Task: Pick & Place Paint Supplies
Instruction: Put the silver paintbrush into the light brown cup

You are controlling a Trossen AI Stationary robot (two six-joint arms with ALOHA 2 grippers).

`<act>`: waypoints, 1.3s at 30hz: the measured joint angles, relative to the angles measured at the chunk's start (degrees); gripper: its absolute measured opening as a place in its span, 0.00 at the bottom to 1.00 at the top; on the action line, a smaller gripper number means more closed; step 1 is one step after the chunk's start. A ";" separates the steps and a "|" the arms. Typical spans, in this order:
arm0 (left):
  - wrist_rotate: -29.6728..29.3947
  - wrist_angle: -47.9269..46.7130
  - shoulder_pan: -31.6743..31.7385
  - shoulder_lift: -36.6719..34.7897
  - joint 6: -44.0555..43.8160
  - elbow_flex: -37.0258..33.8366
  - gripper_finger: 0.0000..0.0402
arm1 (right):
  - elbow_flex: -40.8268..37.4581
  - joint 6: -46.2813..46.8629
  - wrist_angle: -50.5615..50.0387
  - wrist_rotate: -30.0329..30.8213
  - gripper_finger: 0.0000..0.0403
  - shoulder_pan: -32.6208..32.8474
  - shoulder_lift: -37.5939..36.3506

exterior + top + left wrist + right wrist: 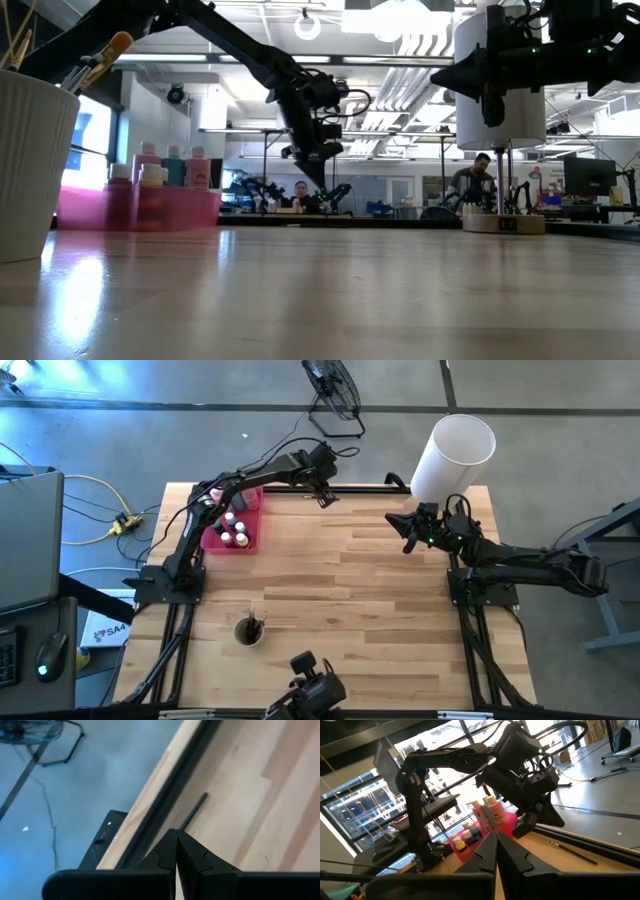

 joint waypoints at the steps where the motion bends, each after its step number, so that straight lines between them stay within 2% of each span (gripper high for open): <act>1: 0.95 0.01 0.00 0.00 0.48 0.00 0.00 | 0.00 -0.01 -0.09 0.01 0.00 0.00 0.00; 12: 2.61 0.13 -0.02 0.00 1.96 -0.02 0.00 | 0.00 -0.47 -0.51 1.22 0.00 0.00 0.00; 16: 3.41 2.55 0.00 0.04 -2.32 -0.07 0.00 | 0.00 -0.47 -0.50 1.36 0.00 0.00 0.00; 26: 22.10 4.85 1.62 -0.13 -5.43 -0.07 0.00 | 0.00 -0.44 -0.44 1.33 0.00 0.02 0.00; 32: 19.43 4.83 1.49 -0.18 -13.47 -0.07 0.00 | 0.00 -0.44 -0.42 1.31 0.00 0.02 0.00; 39: 20.27 8.96 1.32 -1.61 -11.79 -0.07 0.00 | 0.00 -0.47 -0.42 1.31 0.00 0.02 0.00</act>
